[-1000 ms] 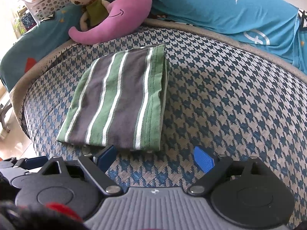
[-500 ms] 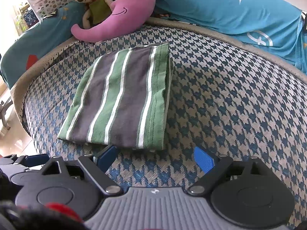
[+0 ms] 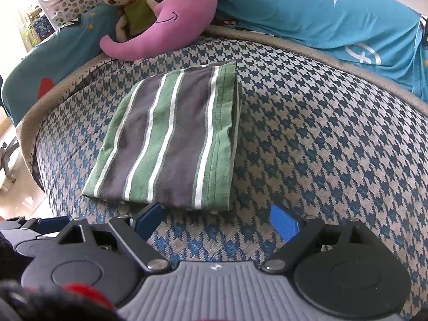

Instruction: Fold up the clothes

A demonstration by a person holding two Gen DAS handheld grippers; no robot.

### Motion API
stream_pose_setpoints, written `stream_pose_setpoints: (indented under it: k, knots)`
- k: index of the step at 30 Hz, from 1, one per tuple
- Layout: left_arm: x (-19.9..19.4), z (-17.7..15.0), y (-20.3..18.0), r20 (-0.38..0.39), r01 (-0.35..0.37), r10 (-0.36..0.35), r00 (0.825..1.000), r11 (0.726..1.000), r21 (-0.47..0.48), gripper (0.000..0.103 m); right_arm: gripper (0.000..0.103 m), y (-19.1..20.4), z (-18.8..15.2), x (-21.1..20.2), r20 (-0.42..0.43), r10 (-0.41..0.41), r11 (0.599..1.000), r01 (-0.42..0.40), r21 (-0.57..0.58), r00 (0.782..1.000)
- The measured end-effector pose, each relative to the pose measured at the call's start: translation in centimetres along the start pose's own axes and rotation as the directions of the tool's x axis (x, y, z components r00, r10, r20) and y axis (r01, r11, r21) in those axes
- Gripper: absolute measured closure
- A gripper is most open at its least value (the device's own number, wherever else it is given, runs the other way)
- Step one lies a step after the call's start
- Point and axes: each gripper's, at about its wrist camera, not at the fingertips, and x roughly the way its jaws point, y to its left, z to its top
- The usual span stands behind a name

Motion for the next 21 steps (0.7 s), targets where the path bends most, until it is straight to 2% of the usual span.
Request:
stream_pose_setpoints:
  k: [21]
  knots:
    - [1.2, -0.4, 0.1, -0.015, 0.005, -0.005, 1.0, 1.0, 0.007, 0.0, 0.014, 0.2, -0.3, 0.2, -0.001, 0.009, 1.0, -0.009, -0.013, 1.0]
